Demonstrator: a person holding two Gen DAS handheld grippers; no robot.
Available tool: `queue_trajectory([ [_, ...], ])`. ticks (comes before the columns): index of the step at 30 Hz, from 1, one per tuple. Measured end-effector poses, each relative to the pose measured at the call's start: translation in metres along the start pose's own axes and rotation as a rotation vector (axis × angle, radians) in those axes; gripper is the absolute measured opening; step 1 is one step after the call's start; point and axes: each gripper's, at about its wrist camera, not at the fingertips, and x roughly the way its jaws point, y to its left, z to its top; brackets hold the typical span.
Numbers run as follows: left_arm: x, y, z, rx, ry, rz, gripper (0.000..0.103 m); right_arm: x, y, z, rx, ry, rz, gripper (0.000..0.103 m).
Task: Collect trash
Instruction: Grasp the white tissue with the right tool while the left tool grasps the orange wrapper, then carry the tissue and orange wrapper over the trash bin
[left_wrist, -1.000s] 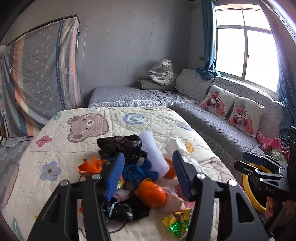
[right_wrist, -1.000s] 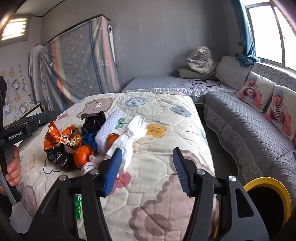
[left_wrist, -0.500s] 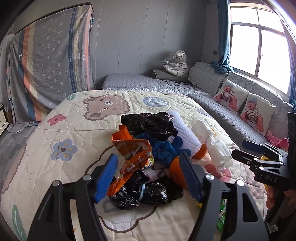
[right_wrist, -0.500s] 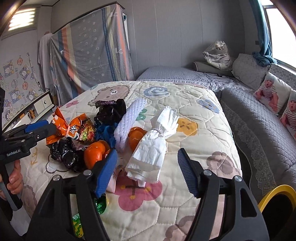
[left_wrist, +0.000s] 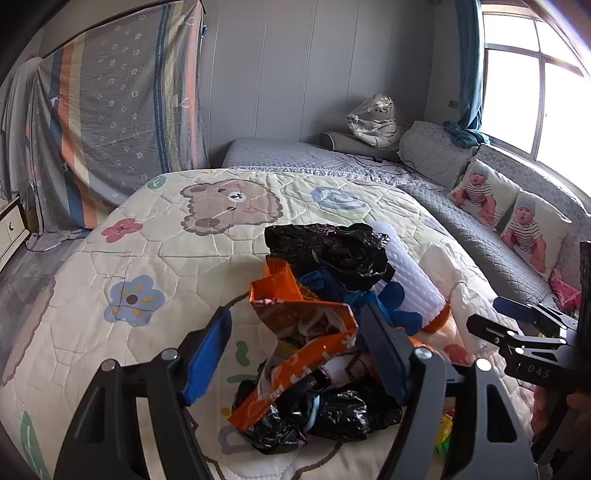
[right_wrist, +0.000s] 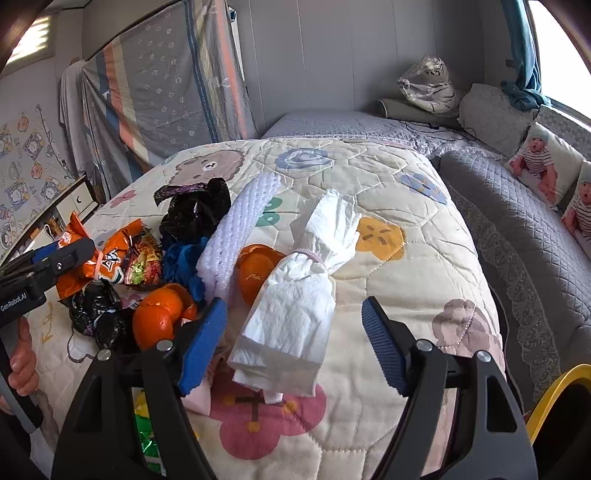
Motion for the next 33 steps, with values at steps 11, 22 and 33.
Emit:
queue_trajectory([
  [11,0.027,-0.001,0.005,0.004,0.060,-0.011,0.046,0.034,-0.012,0.003,0.057,0.126,0.043,0.050],
  [22,0.027,0.004,0.006,-0.023,0.049,-0.002,0.031,0.030,-0.006,0.002,0.022,0.122,0.040,0.025],
  [33,0.008,0.008,0.014,-0.039,-0.024,-0.002,0.027,0.005,0.000,0.009,0.001,0.033,0.001,0.019],
])
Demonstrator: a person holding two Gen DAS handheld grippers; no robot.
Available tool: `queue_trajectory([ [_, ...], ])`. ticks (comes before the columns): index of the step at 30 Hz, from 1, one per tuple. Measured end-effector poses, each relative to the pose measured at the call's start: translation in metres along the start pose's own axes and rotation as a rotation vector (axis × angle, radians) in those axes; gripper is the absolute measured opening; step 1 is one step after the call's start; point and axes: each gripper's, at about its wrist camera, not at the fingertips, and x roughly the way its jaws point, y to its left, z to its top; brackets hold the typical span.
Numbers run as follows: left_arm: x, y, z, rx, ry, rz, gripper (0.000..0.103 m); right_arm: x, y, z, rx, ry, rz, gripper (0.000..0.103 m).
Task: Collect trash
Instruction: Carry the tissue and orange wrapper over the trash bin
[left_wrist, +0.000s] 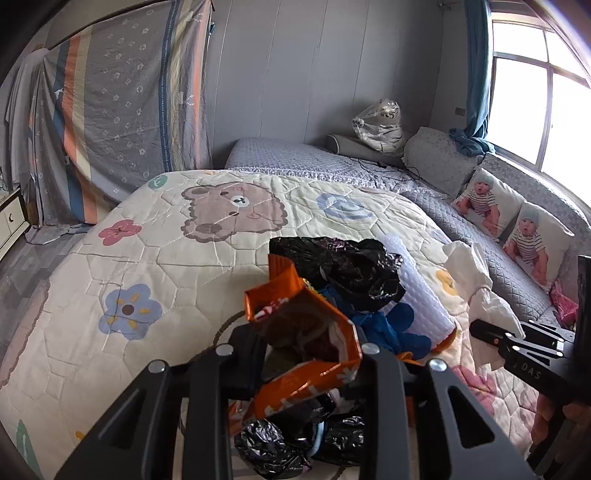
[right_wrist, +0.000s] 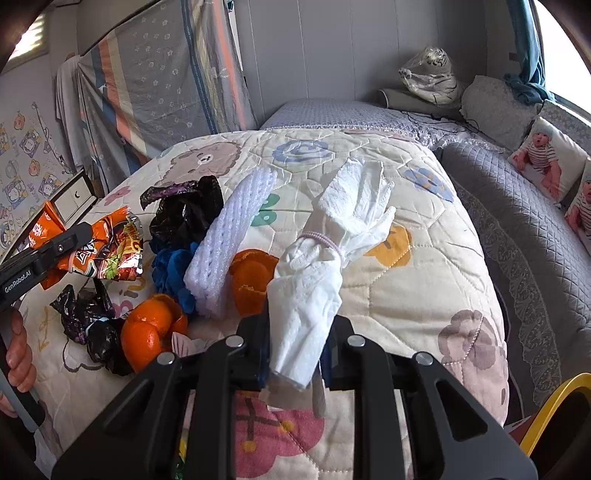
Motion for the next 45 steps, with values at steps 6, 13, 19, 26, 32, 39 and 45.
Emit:
queue_trajectory([
  [6,-0.025,0.004,0.006,-0.025,-0.069,0.014,0.027,-0.024,0.004,0.004,-0.020,-0.067,-0.006,0.019],
  [13,-0.056,-0.005,0.011,-0.018,-0.147,0.025,0.027,-0.052,0.006,0.006,-0.036,-0.135,-0.004,0.019],
  [19,-0.071,-0.019,0.016,-0.006,-0.183,0.012,0.027,-0.073,0.006,0.007,-0.052,-0.204,-0.021,0.019],
  [26,-0.077,-0.033,0.021,0.002,-0.198,-0.013,0.027,-0.094,0.004,0.006,-0.071,-0.253,-0.035,0.019],
  [32,-0.073,-0.051,0.020,0.025,-0.182,-0.037,0.027,-0.104,-0.004,0.001,-0.053,-0.262,-0.039,0.019],
  [39,-0.069,-0.083,0.020,0.067,-0.172,-0.091,0.027,-0.116,-0.020,-0.008,-0.024,-0.272,-0.066,0.019],
  [45,-0.062,-0.122,0.018,0.123,-0.155,-0.145,0.027,-0.131,-0.045,-0.017,0.021,-0.281,-0.113,0.019],
])
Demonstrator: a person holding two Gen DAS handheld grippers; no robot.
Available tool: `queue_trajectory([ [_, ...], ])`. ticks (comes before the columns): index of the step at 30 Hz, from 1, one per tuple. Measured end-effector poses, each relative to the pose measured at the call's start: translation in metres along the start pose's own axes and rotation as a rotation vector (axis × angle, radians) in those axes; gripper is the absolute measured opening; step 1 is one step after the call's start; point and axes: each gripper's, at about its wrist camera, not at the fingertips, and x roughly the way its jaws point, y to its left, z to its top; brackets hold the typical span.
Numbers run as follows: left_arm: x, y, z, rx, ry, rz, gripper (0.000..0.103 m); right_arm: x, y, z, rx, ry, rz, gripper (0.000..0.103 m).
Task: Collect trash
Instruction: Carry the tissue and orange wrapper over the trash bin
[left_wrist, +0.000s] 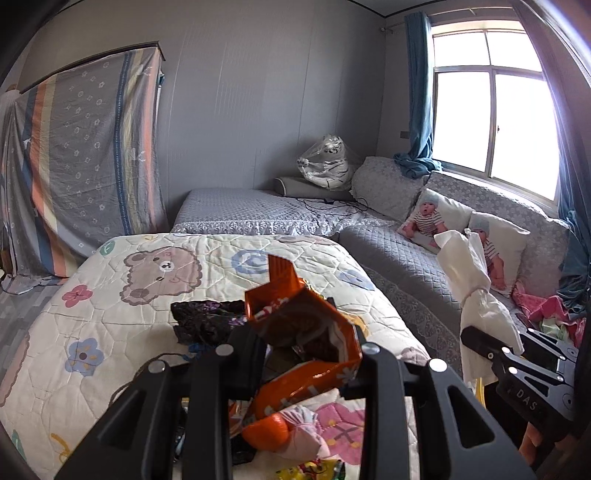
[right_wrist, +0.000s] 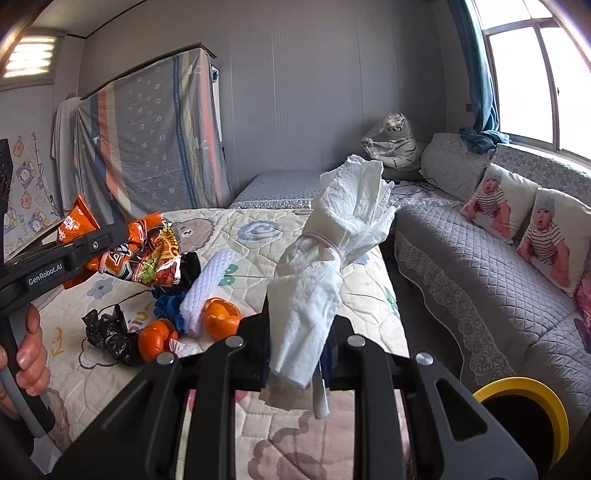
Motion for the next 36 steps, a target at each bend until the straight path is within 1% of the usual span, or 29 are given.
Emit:
queue_trajectory([
  [13,0.026,-0.083,0.001,0.090,0.033,-0.148,0.028,-0.030,-0.070,-0.025,0.085,0.014,-0.167,0.019],
  [18,0.035,-0.114,-0.005,0.122,0.051,-0.196,0.028,-0.042,-0.097,-0.039,0.134,0.030,-0.240,0.020],
  [26,0.049,-0.166,-0.018,0.182,0.086,-0.293,0.028,-0.062,-0.137,-0.064,0.198,0.068,-0.361,0.020],
  [30,0.057,-0.190,-0.025,0.207,0.110,-0.338,0.028,-0.072,-0.155,-0.076,0.231,0.088,-0.402,0.020],
  [36,0.067,-0.219,-0.036,0.233,0.144,-0.395,0.028,-0.078,-0.172,-0.094,0.265,0.126,-0.436,0.020],
])
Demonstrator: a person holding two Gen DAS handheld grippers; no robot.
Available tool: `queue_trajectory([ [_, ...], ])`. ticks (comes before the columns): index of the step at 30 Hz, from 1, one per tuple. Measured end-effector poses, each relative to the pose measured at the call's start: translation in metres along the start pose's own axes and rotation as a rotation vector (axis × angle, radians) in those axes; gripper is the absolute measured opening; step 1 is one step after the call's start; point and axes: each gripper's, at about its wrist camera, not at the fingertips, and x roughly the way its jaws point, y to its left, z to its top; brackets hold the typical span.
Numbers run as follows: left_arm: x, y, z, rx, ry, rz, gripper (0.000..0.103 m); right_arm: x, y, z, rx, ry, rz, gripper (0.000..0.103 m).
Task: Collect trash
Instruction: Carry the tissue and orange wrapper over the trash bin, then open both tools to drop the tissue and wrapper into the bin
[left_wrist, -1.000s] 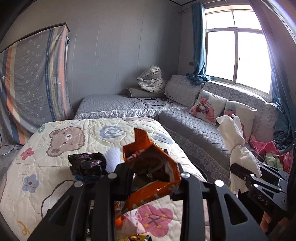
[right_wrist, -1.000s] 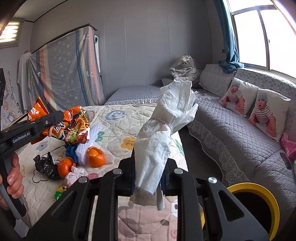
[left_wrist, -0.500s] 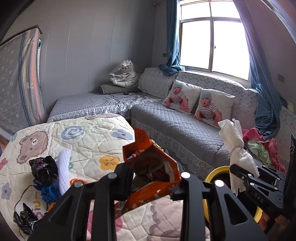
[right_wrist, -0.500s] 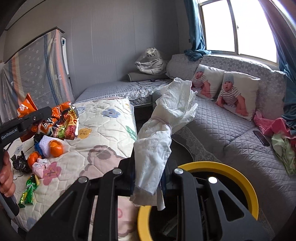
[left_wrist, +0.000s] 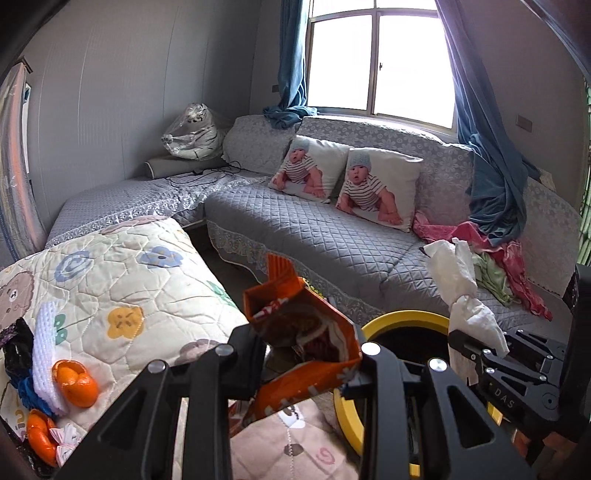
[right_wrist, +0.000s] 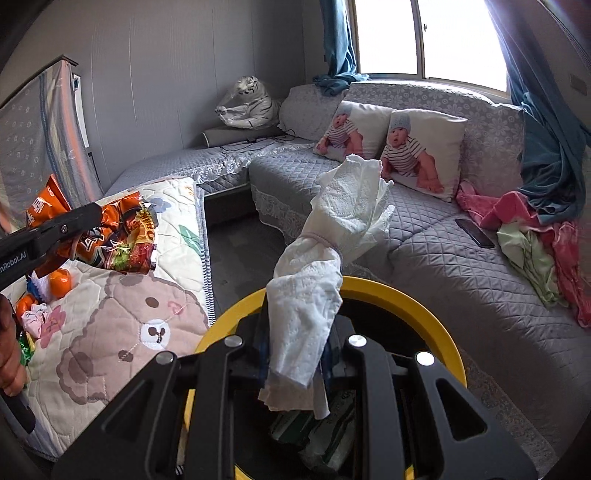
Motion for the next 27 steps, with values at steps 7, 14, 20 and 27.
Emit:
queue_trajectory([
  [7,0.021,-0.025,-0.004,0.034,0.036,-0.055,0.028,0.004,-0.015,-0.013,0.027,0.040,-0.025,0.020],
  [14,0.041,-0.044,-0.010,0.055,0.080,-0.096,0.028,0.009,-0.027,-0.023,0.050,0.073,-0.034,0.020],
  [20,0.057,-0.055,-0.010,0.051,0.112,-0.121,0.028,0.009,-0.033,-0.025,0.054,0.079,-0.039,0.020],
  [27,0.071,-0.053,-0.010,0.022,0.150,-0.143,0.028,0.011,-0.037,-0.024,0.061,0.086,-0.051,0.020],
])
